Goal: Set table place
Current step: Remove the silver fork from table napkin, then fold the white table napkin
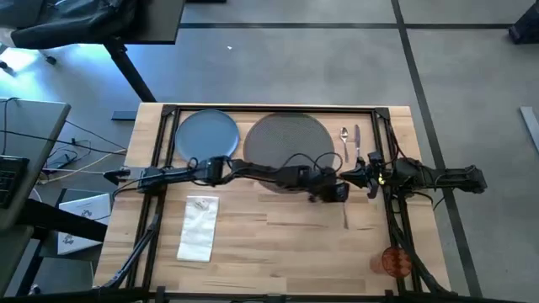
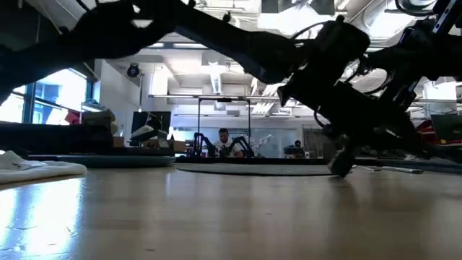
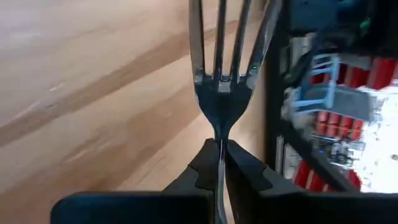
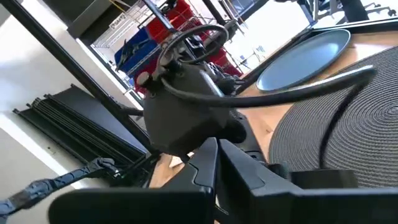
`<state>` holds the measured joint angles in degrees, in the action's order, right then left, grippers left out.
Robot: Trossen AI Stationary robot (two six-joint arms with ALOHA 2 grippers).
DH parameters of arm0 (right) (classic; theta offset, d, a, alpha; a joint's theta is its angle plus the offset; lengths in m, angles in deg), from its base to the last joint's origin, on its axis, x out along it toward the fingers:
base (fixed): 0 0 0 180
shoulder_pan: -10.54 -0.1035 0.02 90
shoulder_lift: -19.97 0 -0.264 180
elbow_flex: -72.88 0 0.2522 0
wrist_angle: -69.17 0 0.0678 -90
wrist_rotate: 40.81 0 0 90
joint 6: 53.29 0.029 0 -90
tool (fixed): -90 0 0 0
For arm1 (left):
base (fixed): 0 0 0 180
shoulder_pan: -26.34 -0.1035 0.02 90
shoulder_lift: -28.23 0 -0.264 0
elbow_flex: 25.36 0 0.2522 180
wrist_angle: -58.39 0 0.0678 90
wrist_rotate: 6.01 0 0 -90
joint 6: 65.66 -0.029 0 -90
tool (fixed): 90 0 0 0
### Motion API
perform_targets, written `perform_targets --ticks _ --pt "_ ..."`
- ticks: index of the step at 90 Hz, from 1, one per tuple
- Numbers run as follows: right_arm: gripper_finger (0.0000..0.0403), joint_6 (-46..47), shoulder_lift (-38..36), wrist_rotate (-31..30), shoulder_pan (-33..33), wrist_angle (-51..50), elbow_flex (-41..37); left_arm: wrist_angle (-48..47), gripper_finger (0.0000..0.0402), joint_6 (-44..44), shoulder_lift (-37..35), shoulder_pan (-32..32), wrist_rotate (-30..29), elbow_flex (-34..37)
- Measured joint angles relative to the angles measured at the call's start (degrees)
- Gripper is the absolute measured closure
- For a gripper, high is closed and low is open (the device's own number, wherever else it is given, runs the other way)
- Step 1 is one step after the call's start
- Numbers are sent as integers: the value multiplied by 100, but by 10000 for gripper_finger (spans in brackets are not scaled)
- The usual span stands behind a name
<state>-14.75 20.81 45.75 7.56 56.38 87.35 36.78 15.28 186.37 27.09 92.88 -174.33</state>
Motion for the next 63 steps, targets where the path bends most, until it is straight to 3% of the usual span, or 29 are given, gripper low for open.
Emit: perform_targets --ticks 10,22,44,52,63 --pt "402 -225 -2 31 -2 -4 0 253 392 66 7 -7 29 75" --pt "402 -252 22 66 -2 -11 0 245 351 -110 8 -15 162 80" --pt "402 -256 20 68 -1 -11 0 182 272 -589 -10 -137 1222 92" --pt "402 -256 24 68 0 -11 0 -287 267 -950 -140 -183 1517 106" --pt "402 -256 26 68 -1 -11 -1 -1861 271 -1736 -551 -193 1509 115"
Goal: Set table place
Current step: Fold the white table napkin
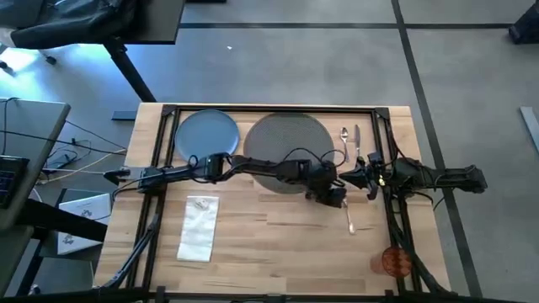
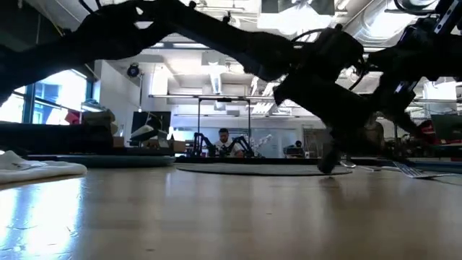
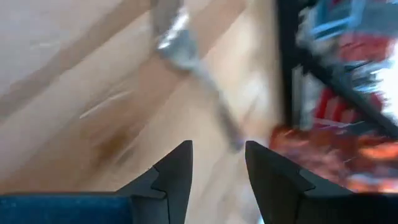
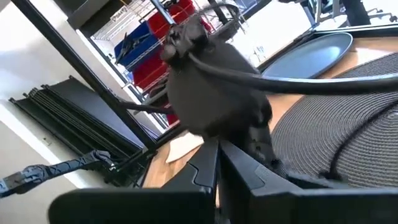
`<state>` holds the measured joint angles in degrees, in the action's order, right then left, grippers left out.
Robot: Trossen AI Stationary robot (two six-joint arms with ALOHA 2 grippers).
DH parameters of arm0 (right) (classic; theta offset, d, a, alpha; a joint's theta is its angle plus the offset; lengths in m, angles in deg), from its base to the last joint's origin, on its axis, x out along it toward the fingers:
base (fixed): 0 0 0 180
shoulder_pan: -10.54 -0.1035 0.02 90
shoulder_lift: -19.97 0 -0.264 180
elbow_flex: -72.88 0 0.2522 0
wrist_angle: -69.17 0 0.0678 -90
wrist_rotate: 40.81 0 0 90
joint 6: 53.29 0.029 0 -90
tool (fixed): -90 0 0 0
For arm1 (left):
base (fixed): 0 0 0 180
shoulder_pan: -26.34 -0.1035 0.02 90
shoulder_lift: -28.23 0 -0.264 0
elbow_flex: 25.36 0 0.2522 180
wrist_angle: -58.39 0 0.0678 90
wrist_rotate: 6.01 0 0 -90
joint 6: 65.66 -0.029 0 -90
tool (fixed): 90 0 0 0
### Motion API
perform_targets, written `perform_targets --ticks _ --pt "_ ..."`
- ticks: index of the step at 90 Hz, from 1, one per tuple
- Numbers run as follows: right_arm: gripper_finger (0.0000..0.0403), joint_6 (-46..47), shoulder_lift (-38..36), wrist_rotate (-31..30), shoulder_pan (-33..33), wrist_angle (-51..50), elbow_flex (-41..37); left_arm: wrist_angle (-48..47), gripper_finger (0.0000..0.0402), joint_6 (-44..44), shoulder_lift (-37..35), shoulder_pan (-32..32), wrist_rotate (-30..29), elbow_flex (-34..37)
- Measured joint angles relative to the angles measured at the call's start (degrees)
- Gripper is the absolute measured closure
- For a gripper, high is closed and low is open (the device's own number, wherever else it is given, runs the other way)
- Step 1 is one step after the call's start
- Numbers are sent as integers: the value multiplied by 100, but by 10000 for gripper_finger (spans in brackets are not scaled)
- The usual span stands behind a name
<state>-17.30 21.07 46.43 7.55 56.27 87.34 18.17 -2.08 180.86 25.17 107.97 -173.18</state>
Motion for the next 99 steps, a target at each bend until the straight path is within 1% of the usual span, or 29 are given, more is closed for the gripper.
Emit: perform_targets --ticks 6,10,23,30,35,40,43,46,53,59,64,74,80,85,89,99 --pt "402 0 0 0 1 0 1 -923 275 -553 -321 11 -247 -2" --pt "402 0 1 0 -1 0 1 -1527 277 -957 -548 23 -312 -2" --pt "402 0 2 0 0 0 1 -2862 279 -1742 -1325 179 -376 -2" --pt "402 -41 2 -8 0 0 1 -3585 279 -1914 -1891 402 -852 -12" --pt "402 -258 2 -117 0 20 1 -4232 279 -1790 -2274 617 -1470 -26" --pt "402 -391 2 -263 0 44 1 -4826 279 -1448 -2590 870 -2151 -28" --pt "402 -411 0 -314 1 55 1 -5163 280 -1212 -2745 1027 -2437 -20" --pt "402 -405 1 -318 1 55 1 -5454 280 -969 -2874 1172 -2583 -16" --pt "402 -352 2 -335 1 55 0 -6015 281 -483 -3160 1508 -2706 24" --pt "402 -378 5 -558 0 92 1 -6362 285 -72 -3394 1787 -2893 218" --pt "402 -34 5 -756 1 128 1 -6300 289 197 -3670 1954 -2854 714" --pt "402 1665 4 -809 1 183 0 -6218 300 1055 -4238 2143 -2595 2002" --pt "402 2359 11 -933 0 159 0 -6177 309 1551 -4728 2292 -2308 2895" --pt "402 2695 13 -991 1 160 1 -5984 316 1934 -5183 2450 -1931 3671" --pt "402 2859 13 -1005 1 160 0 -5643 322 2283 -5572 2597 -1578 4303" --pt "402 2959 18 -874 1 151 0 -4752 326 3471 -6494 3002 -569 5787"
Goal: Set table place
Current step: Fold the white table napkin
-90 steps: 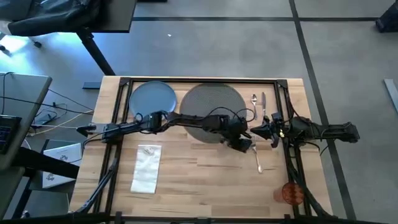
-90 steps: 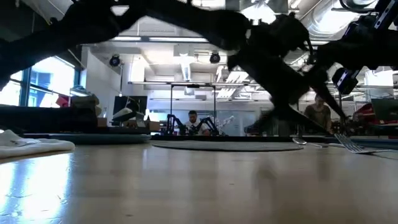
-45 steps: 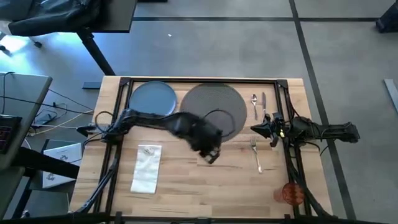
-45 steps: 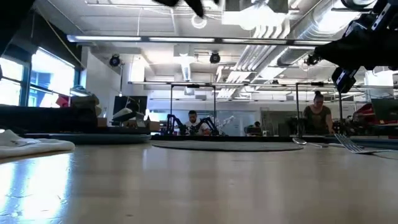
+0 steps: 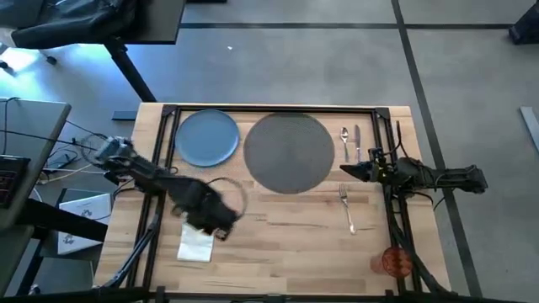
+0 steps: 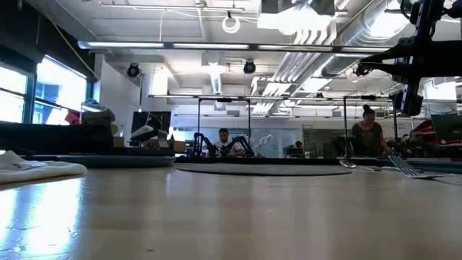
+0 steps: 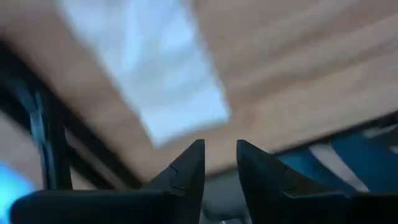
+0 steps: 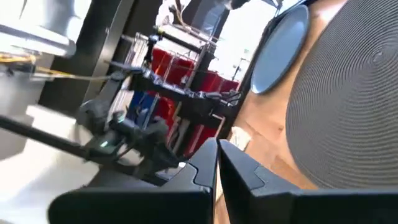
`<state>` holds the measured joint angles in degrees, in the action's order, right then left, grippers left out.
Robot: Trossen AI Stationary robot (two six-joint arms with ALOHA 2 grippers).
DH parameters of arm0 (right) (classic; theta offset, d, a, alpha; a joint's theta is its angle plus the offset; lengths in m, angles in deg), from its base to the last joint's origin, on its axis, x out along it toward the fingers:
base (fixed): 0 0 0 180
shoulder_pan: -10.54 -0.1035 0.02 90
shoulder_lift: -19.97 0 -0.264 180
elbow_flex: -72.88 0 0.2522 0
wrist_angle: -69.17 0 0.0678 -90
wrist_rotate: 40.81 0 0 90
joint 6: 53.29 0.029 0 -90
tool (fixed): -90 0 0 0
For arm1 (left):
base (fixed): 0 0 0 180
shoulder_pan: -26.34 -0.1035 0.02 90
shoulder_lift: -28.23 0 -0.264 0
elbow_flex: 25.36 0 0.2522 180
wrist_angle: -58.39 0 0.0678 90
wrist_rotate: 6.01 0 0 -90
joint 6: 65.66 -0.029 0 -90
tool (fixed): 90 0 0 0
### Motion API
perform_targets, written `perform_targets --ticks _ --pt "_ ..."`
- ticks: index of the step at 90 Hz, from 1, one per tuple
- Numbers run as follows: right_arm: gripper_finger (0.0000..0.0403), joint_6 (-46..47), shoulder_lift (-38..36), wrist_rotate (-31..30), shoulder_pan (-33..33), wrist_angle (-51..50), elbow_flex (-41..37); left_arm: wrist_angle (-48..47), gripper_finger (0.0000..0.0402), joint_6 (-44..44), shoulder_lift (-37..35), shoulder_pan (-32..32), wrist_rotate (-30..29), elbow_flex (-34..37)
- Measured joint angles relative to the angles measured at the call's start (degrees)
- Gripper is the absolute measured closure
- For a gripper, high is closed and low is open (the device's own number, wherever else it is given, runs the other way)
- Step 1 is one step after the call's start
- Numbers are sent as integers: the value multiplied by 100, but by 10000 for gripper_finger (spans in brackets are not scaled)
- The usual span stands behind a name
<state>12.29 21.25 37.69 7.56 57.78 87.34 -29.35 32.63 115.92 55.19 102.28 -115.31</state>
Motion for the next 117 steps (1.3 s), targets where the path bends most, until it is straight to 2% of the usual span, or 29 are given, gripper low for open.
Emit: perform_targets --ticks 5,19,32,42,55,65,77,98,117 --pt "402 6 7 85 0 -4 0 521 323 679 -374 255 319 627" --pt "402 20 22 109 0 -9 -1 2245 294 2303 -1012 954 439 2124" --pt "402 20 22 107 0 -5 -1 3856 260 3178 -1009 1442 542 3181" --pt "402 22 22 104 0 -7 -1 4475 237 3518 -900 1608 570 3636" --pt "402 22 22 102 0 -4 -1 4532 231 3560 -777 1619 482 3853" --pt "402 24 22 100 0 -2 -1 4742 244 3516 -659 1608 448 4108" --pt "402 27 22 100 0 -2 -1 4833 283 3515 -655 1571 448 4226" --pt "402 45 22 96 0 0 -1 4770 388 3370 -703 1542 149 4059" --pt "402 48 22 96 0 1 -1 4601 401 3111 -710 1480 -124 3569"
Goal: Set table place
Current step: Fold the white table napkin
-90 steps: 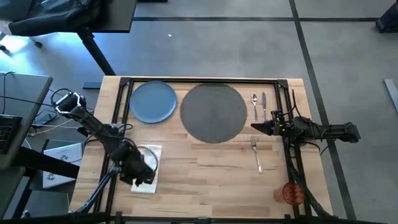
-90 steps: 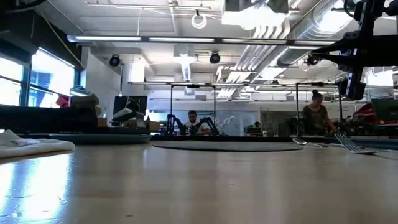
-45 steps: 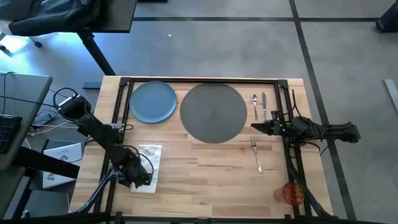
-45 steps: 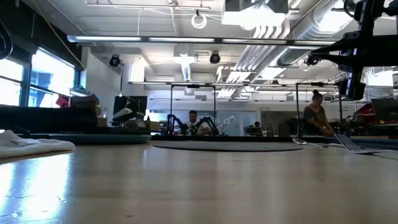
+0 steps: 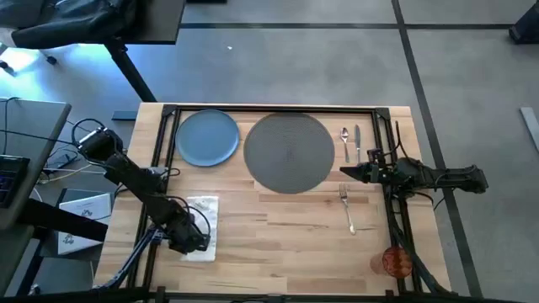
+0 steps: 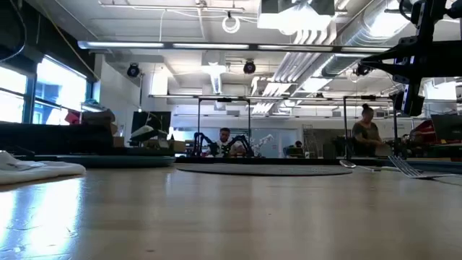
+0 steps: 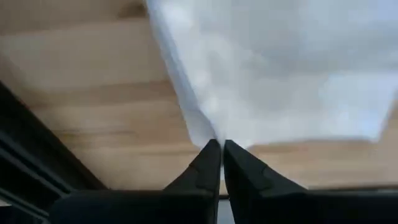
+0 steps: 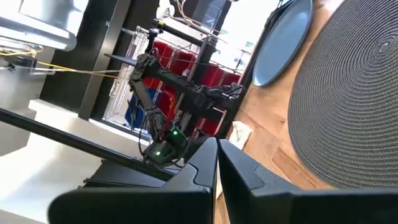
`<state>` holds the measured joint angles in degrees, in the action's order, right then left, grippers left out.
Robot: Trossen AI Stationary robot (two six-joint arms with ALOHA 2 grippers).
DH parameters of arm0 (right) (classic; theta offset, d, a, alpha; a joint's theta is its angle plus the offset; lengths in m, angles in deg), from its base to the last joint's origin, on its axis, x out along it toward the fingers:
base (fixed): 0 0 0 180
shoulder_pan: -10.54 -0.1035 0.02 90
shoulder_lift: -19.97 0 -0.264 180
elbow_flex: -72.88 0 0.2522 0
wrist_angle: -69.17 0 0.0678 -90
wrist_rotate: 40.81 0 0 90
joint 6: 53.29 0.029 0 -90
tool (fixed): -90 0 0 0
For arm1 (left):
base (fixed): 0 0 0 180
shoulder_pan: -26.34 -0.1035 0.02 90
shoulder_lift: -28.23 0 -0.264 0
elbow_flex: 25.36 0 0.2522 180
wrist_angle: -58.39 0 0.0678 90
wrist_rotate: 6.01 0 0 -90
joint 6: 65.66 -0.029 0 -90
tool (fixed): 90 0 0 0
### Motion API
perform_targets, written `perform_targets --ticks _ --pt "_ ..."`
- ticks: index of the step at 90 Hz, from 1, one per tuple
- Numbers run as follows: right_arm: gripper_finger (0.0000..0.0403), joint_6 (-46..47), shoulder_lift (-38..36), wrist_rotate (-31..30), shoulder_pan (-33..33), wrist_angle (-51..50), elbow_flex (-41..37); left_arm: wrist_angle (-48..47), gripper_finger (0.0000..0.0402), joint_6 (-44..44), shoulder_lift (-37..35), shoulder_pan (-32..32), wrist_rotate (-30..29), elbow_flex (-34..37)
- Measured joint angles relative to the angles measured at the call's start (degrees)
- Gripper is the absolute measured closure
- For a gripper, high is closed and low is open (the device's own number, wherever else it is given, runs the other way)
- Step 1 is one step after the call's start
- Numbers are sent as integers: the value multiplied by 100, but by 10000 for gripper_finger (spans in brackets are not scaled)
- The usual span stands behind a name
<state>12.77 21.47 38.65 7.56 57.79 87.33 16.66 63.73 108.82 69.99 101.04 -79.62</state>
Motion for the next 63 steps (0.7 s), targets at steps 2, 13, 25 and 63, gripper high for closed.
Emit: perform_targets --ticks 2,13,25,63 --pt "402 18 0 0 0 9 0 9 401 -72 -20 -20 -88 -101" --pt "402 591 0 65 -1 11 0 36 401 -442 -202 -200 -847 -734" --pt "402 568 0 78 -1 -27 0 76 401 -1115 -407 -722 -2236 -1460" --pt "402 711 32 795 -93 469 174 1714 401 -5084 -421 -2990 -3716 -2702"
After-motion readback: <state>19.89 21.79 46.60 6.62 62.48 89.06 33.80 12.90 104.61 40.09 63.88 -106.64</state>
